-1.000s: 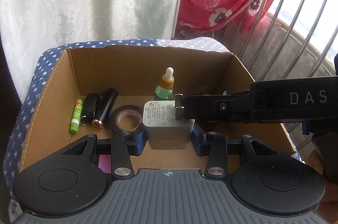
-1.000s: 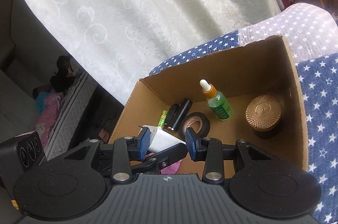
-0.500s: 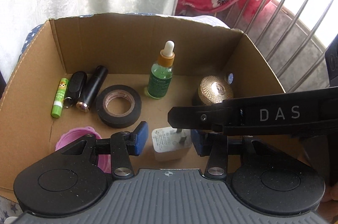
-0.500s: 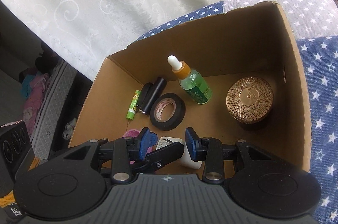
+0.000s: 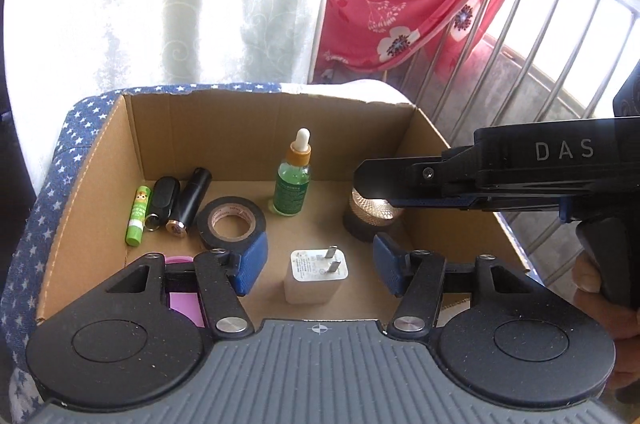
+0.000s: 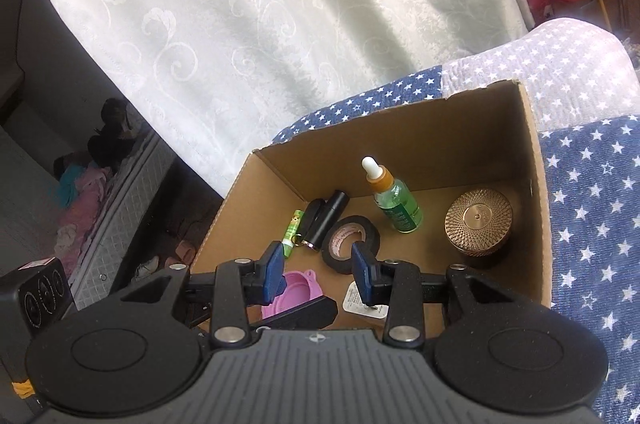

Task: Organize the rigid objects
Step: 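Move the right gripper to the white pill bottle and close around it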

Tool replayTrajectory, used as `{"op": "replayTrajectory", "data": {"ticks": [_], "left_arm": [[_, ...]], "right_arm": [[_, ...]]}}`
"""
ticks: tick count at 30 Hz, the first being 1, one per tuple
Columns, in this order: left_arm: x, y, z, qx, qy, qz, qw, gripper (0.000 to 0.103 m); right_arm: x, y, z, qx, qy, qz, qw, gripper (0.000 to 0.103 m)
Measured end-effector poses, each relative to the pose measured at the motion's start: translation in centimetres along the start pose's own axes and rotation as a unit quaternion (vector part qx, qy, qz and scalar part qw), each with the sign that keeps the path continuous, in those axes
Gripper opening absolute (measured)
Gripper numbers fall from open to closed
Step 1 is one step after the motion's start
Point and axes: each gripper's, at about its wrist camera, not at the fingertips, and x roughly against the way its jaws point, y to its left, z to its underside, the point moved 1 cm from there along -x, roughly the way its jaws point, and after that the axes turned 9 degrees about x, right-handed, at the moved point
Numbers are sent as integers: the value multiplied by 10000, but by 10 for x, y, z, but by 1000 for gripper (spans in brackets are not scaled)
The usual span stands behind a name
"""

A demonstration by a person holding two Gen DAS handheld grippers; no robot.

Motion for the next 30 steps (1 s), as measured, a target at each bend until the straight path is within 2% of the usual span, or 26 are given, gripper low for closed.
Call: {"op": "replayTrajectory", "data": {"ticks": [2,7,12,17,22,25,26,27,28,29,30], "left_arm": [[25,0,6,-135,-187,144,9996,65],[84,17,25,-411,-587,361,9968,69],[120,45,44,-418,-935,238,9945,73],[121,69,66,-510,-1102,-241,9923,80],[95,83,80,-489,-765,-349,9953,81],[83,89,87,-443,-704,-432,9956,81],[79,92,90,-420,-698,-444,9957,81],[76,94,91,-403,-718,-449,9956,81],[73,95,92,-389,-728,-468,9955,81],[73,95,93,-383,-749,-486,9953,81],[71,97,94,-374,-780,-484,9951,81]], "right_arm": [[18,11,5,37,-221,-155,9996,41],[51,38,31,181,-596,-530,9967,43],[51,60,62,241,-506,-797,9952,43],[23,75,86,218,-101,-883,9958,44],[-11,95,100,424,329,-684,9962,44],[-25,109,101,681,415,-512,9955,44],[-28,113,101,750,432,-457,9952,47],[-31,117,101,797,421,-394,9951,57],[-32,120,101,853,371,-346,9951,79],[-33,124,100,965,320,-292,9944,84],[-34,129,100,1106,284,-221,9932,84]]}}
